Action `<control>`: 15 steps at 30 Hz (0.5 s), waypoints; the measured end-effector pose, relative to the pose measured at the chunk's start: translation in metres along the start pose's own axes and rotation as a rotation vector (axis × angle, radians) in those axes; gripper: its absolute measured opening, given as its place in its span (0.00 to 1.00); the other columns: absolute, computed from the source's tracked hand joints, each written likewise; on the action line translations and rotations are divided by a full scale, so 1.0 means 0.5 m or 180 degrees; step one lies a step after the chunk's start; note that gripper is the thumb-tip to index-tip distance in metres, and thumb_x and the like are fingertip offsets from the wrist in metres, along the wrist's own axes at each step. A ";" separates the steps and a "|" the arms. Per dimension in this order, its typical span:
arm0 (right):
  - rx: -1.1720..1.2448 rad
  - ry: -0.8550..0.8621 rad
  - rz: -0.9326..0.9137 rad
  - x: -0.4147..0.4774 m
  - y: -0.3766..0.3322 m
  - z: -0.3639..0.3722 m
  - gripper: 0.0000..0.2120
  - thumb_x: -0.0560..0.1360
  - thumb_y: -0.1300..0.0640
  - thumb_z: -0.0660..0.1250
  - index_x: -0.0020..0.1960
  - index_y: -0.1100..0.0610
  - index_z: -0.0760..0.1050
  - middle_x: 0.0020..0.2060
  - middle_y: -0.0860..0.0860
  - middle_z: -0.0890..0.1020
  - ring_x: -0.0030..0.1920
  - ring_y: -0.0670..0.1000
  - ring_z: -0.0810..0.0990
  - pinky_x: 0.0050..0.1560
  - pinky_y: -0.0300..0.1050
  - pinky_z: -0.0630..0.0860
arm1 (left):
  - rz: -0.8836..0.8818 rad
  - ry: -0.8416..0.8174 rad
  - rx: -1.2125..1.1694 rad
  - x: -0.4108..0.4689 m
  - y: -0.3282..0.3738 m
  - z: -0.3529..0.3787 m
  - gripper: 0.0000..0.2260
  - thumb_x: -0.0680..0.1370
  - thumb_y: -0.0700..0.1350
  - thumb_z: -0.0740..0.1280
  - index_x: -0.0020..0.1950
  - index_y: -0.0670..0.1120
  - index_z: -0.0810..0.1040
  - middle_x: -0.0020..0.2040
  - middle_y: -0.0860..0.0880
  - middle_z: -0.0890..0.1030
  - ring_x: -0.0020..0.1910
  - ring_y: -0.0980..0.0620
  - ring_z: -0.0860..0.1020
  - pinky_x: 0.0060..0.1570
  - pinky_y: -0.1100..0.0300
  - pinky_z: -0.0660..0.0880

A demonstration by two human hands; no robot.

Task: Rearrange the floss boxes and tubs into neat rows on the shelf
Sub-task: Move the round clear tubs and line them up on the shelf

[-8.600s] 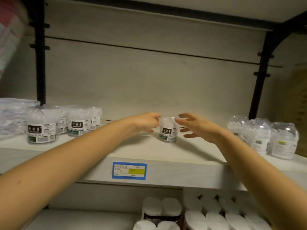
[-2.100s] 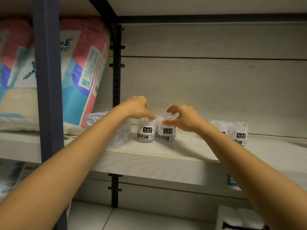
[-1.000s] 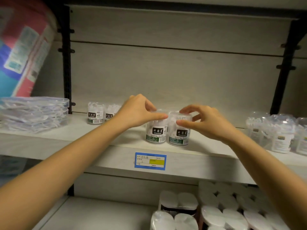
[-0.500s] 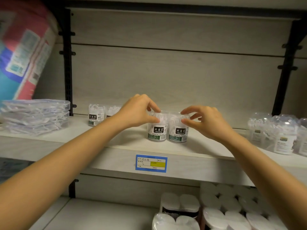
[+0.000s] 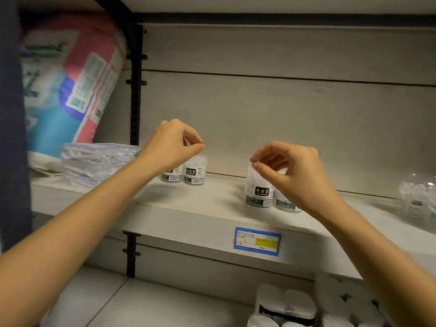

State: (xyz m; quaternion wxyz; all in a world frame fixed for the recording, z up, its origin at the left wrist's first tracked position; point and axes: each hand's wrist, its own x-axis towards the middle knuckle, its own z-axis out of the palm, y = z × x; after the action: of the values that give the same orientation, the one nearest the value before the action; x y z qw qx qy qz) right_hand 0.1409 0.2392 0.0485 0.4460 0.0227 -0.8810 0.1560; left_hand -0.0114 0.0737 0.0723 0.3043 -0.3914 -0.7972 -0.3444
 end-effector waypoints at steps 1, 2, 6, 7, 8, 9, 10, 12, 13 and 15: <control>-0.0002 -0.0243 0.0042 0.007 -0.015 0.019 0.03 0.72 0.57 0.69 0.44 0.50 0.80 0.38 0.45 0.83 0.39 0.41 0.81 0.43 0.33 0.77 | -0.0095 -0.0060 0.0041 -0.004 -0.025 -0.011 0.05 0.73 0.45 0.70 0.44 0.45 0.85 0.35 0.50 0.79 0.33 0.55 0.74 0.42 0.62 0.69; -0.0062 -0.0480 0.0089 0.016 -0.028 0.039 0.03 0.72 0.57 0.69 0.44 0.51 0.80 0.38 0.46 0.84 0.39 0.42 0.81 0.44 0.34 0.78 | -0.0189 -0.0136 0.0074 -0.007 -0.049 -0.019 0.05 0.72 0.45 0.70 0.44 0.45 0.85 0.36 0.49 0.80 0.34 0.54 0.75 0.42 0.62 0.69; -0.0495 -0.1020 0.0222 0.088 -0.055 0.118 0.06 0.72 0.55 0.68 0.48 0.53 0.81 0.41 0.47 0.83 0.45 0.48 0.81 0.52 0.45 0.77 | -0.0405 -0.0453 0.0160 0.008 -0.130 -0.030 0.09 0.73 0.45 0.69 0.51 0.45 0.83 0.45 0.46 0.83 0.46 0.48 0.79 0.47 0.62 0.71; -0.0632 -0.0989 0.0245 0.115 -0.055 0.138 0.07 0.73 0.54 0.67 0.50 0.53 0.80 0.43 0.48 0.83 0.48 0.50 0.81 0.54 0.48 0.76 | -0.0416 -0.0527 0.0141 0.018 -0.143 -0.031 0.11 0.74 0.46 0.69 0.55 0.44 0.81 0.50 0.45 0.83 0.51 0.48 0.79 0.51 0.60 0.71; -0.0757 -0.0936 0.0278 0.143 -0.053 0.158 0.10 0.73 0.53 0.67 0.53 0.53 0.79 0.47 0.50 0.83 0.51 0.52 0.80 0.57 0.49 0.74 | -0.0415 -0.0599 0.0099 0.032 -0.153 -0.030 0.14 0.75 0.46 0.68 0.59 0.44 0.79 0.56 0.45 0.82 0.56 0.47 0.78 0.56 0.59 0.70; -0.0856 -0.0905 0.0334 0.170 -0.049 0.180 0.14 0.74 0.52 0.67 0.57 0.54 0.77 0.53 0.52 0.81 0.55 0.54 0.79 0.59 0.50 0.73 | -0.0403 -0.0672 0.0049 0.047 -0.160 -0.027 0.16 0.75 0.46 0.67 0.62 0.43 0.77 0.60 0.44 0.80 0.60 0.47 0.76 0.59 0.59 0.69; -0.0928 -0.0914 0.0417 0.194 -0.043 0.203 0.18 0.74 0.51 0.66 0.61 0.56 0.74 0.58 0.54 0.79 0.59 0.56 0.77 0.61 0.51 0.71 | -0.0388 -0.0757 0.0013 0.063 -0.167 -0.022 0.18 0.76 0.47 0.66 0.64 0.43 0.75 0.64 0.45 0.77 0.63 0.47 0.74 0.62 0.58 0.67; -0.0974 -0.1049 0.0625 0.231 -0.031 0.248 0.25 0.74 0.48 0.66 0.68 0.58 0.67 0.66 0.57 0.71 0.65 0.57 0.71 0.65 0.50 0.67 | -0.0390 -0.0991 0.0010 0.093 -0.176 -0.008 0.20 0.77 0.48 0.64 0.68 0.44 0.71 0.69 0.45 0.73 0.68 0.47 0.70 0.66 0.58 0.64; -0.0945 -0.1149 0.0744 0.242 -0.025 0.269 0.28 0.74 0.48 0.65 0.70 0.58 0.63 0.68 0.58 0.68 0.67 0.58 0.69 0.66 0.49 0.65 | -0.0398 -0.1135 0.0062 0.106 -0.180 0.000 0.21 0.78 0.49 0.62 0.70 0.44 0.69 0.70 0.46 0.71 0.70 0.47 0.68 0.67 0.58 0.62; -0.0835 -0.1307 0.0976 0.256 -0.014 0.301 0.31 0.75 0.47 0.65 0.72 0.59 0.59 0.71 0.58 0.65 0.70 0.57 0.65 0.67 0.46 0.62 | -0.0429 -0.1461 0.0243 0.125 -0.188 0.018 0.22 0.79 0.50 0.60 0.71 0.42 0.66 0.73 0.45 0.67 0.72 0.46 0.65 0.68 0.58 0.61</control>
State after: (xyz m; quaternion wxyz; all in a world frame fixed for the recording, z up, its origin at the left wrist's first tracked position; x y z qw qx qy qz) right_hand -0.0521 0.2006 0.0686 0.2286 -0.1375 -0.9587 0.0985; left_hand -0.1236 0.0639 0.0850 0.1060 -0.3936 -0.8822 -0.2356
